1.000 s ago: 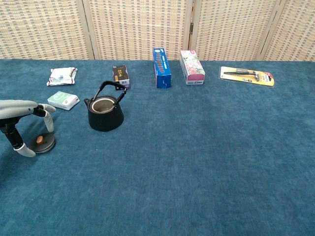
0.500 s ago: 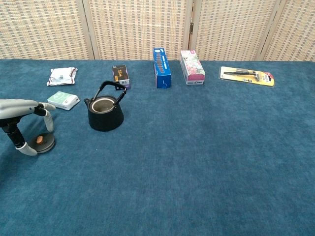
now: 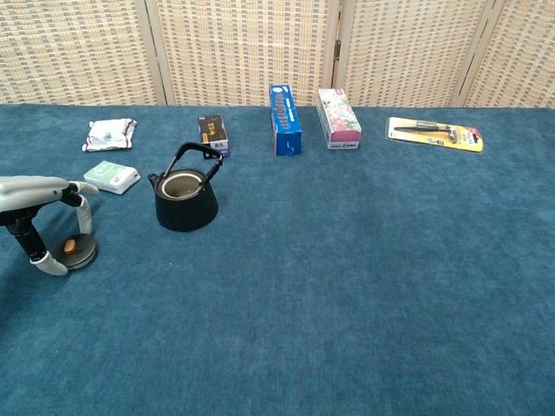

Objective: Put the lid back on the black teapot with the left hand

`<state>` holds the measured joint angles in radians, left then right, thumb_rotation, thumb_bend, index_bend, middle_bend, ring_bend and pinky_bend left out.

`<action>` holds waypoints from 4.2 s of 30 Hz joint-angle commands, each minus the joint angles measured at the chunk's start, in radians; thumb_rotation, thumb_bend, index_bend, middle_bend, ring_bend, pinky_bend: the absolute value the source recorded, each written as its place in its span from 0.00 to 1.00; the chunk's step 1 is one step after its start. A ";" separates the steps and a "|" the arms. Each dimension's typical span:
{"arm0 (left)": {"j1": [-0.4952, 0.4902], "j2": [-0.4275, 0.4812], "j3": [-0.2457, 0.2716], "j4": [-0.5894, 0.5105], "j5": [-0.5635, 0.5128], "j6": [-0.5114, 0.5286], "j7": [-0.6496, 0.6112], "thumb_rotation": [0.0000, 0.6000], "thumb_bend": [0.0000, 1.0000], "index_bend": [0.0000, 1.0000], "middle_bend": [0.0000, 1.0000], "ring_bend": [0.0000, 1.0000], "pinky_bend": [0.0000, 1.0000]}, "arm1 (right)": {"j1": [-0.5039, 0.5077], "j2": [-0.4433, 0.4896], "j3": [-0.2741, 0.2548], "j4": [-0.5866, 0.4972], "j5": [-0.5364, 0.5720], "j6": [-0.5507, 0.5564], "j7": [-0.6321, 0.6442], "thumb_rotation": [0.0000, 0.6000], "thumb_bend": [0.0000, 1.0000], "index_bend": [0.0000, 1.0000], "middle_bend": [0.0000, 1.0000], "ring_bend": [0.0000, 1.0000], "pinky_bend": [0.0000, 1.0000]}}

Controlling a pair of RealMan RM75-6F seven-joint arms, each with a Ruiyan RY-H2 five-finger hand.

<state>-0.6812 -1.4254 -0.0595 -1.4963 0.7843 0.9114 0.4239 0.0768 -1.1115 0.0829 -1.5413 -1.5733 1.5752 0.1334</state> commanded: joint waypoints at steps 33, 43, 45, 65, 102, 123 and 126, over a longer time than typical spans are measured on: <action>-0.056 0.216 -0.039 -0.262 -0.099 0.061 0.144 1.00 0.07 0.49 0.00 0.00 0.04 | -0.008 0.003 0.000 -0.001 -0.005 0.017 0.006 1.00 0.26 0.32 0.38 0.33 0.48; -0.155 0.238 -0.084 -0.296 -0.160 0.034 0.194 1.00 0.07 0.50 0.00 0.00 0.04 | -0.019 0.007 -0.001 0.000 -0.014 0.040 0.017 1.00 0.26 0.32 0.38 0.33 0.48; -0.177 0.232 -0.087 -0.299 -0.177 0.033 0.210 1.00 0.07 0.50 0.00 0.00 0.04 | -0.022 0.009 0.000 0.001 -0.014 0.045 0.024 1.00 0.26 0.32 0.38 0.33 0.48; -0.378 0.144 -0.100 -0.228 -0.383 -0.009 0.300 1.00 0.07 0.51 0.00 0.00 0.04 | -0.043 0.023 0.006 0.008 -0.011 0.079 0.071 1.00 0.26 0.32 0.38 0.33 0.48; -0.576 -0.014 -0.063 0.001 -0.642 -0.055 0.376 1.00 0.07 0.52 0.00 0.00 0.04 | -0.046 0.039 0.018 0.018 0.013 0.064 0.126 1.00 0.26 0.32 0.38 0.33 0.48; -0.587 -0.034 -0.053 0.036 -0.655 -0.062 0.371 1.00 0.07 0.42 0.00 0.00 0.04 | -0.046 0.040 0.020 0.018 0.014 0.060 0.129 1.00 0.26 0.32 0.38 0.33 0.48; -0.585 -0.030 -0.053 0.031 -0.656 -0.061 0.368 1.00 0.07 0.39 0.00 0.00 0.04 | -0.046 0.040 0.020 0.017 0.015 0.061 0.128 1.00 0.26 0.32 0.38 0.33 0.48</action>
<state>-1.2669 -1.4551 -0.1123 -1.4651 0.1287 0.8503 0.7926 0.0305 -1.0711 0.1034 -1.5245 -1.5587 1.6357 0.2619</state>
